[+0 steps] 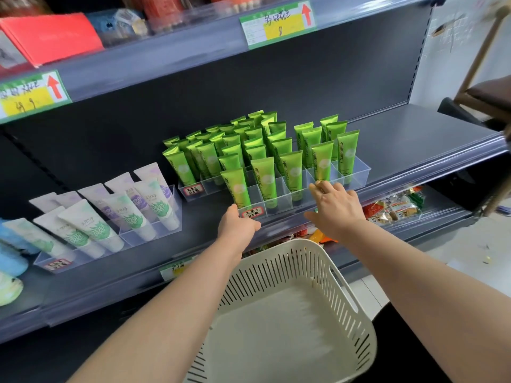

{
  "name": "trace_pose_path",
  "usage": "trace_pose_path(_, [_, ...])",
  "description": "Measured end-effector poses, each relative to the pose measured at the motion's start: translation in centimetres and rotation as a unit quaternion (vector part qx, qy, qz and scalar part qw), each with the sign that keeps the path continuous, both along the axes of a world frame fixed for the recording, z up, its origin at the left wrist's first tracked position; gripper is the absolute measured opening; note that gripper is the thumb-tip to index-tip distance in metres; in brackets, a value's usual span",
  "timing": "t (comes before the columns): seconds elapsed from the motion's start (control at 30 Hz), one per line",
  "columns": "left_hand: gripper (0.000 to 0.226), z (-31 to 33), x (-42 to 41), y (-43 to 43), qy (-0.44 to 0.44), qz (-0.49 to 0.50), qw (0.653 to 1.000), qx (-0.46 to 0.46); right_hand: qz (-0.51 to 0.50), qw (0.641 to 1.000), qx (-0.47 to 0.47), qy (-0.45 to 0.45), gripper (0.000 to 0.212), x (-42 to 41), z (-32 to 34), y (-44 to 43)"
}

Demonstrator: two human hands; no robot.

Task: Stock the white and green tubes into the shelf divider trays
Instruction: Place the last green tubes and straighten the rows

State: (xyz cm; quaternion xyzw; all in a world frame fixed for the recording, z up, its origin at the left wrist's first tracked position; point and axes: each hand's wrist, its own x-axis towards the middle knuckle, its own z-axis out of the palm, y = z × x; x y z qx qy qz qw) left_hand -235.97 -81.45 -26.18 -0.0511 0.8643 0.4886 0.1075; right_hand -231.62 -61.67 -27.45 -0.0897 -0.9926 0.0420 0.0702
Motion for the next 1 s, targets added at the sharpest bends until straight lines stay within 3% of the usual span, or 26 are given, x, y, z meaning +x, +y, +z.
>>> trace_pose_path(0.1, [0.051,-0.1,0.8,0.2,0.054,-0.019,0.987,-0.150,-0.004,1.000,0.009,0.002,0.073,0.1,-0.1,0.0])
trace_pose_path(0.17, [0.064,0.0,1.7,0.2,0.128,-0.067,0.951,-0.274,0.000,1.000,0.015,0.001,0.072,0.1,0.0,0.0])
trace_pose_path(0.3, [0.074,-0.4,2.4,-0.3,0.177,-0.125,0.907,-0.361,0.008,1.000,0.018,-0.001,0.073,0.1,0.1,0.1])
trace_pose_path(1.0, [0.069,0.3,1.8,1.0,0.162,-0.144,0.889,-0.404,0.007,1.000,0.000,0.018,0.072,-0.1,-0.1,1.5])
